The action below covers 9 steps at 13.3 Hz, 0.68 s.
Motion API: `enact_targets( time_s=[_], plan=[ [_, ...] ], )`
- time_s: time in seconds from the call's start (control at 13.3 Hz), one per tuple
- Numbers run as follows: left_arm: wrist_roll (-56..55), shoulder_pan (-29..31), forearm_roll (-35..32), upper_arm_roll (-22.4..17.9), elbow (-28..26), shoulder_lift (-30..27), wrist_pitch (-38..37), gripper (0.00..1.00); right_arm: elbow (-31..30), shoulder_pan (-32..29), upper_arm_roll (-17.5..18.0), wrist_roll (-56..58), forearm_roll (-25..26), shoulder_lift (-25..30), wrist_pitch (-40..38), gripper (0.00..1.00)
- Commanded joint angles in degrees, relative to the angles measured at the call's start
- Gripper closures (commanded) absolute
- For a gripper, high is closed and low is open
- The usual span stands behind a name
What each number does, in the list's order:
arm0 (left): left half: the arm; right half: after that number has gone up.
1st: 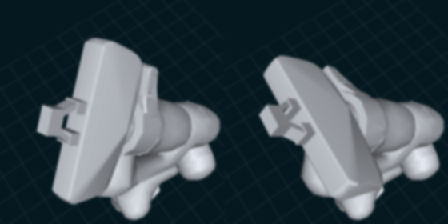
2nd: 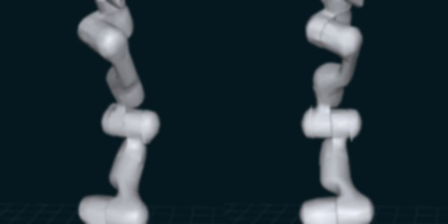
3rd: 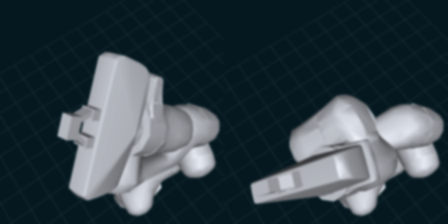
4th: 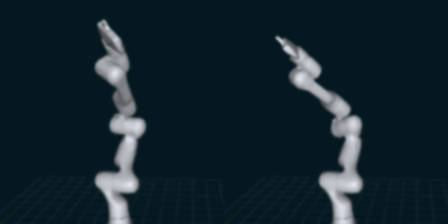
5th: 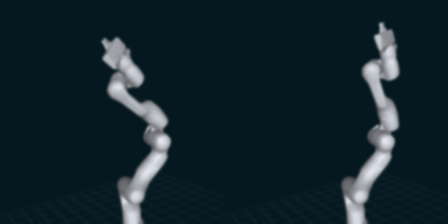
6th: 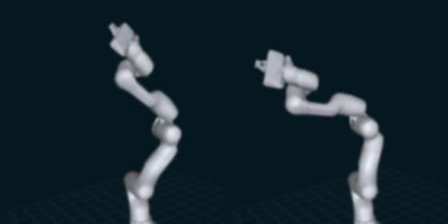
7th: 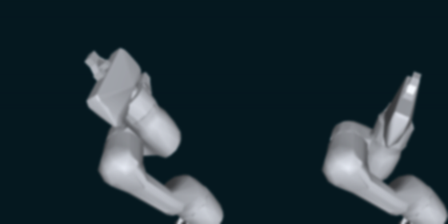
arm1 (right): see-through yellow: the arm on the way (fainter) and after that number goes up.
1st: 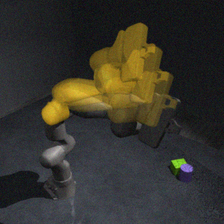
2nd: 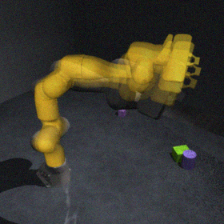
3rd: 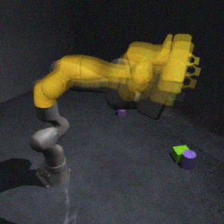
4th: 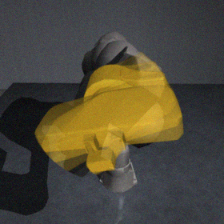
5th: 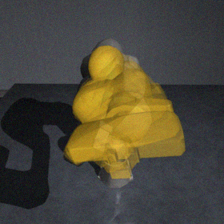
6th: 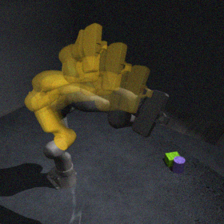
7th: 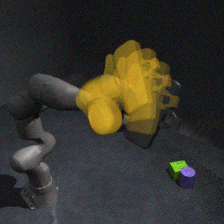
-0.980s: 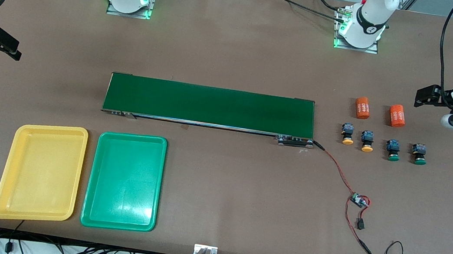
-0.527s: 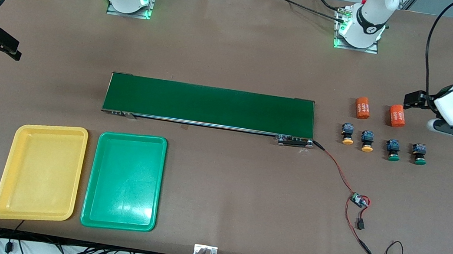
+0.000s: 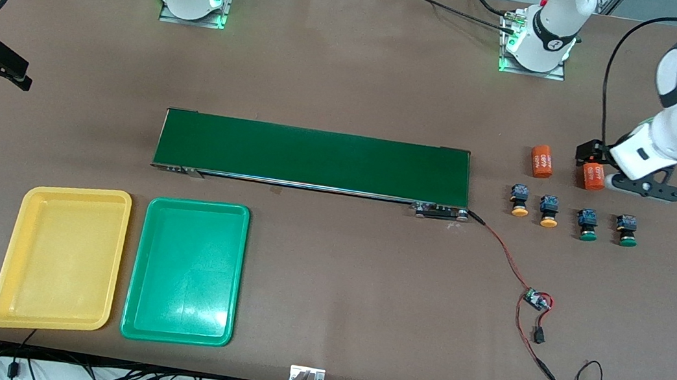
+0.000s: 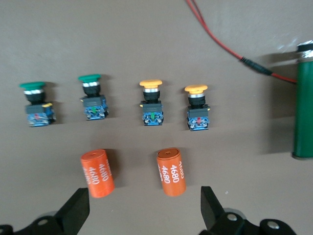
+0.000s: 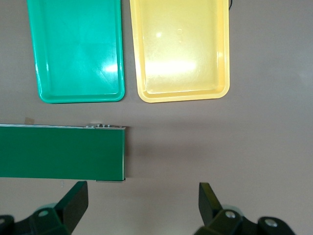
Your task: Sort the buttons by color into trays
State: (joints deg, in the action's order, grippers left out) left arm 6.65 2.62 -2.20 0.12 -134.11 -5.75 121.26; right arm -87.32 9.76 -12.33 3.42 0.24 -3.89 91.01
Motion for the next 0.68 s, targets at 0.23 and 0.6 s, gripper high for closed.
enact_targets(
  time_s=[0.23,0.6],
  plan=[
    [-3.57,0.63,-1.14,0.93,-15.38,0.73,18.81,0.00,-0.75,-0.09,0.29,-0.26,-0.06,0.99,0.66,0.00],
    [-3.93,0.63,-1.06,1.02,-19.07,8.10,30.48,0.00,-0.75,-0.09,0.29,-0.26,-0.06,0.99,0.66,0.00]
  ],
)
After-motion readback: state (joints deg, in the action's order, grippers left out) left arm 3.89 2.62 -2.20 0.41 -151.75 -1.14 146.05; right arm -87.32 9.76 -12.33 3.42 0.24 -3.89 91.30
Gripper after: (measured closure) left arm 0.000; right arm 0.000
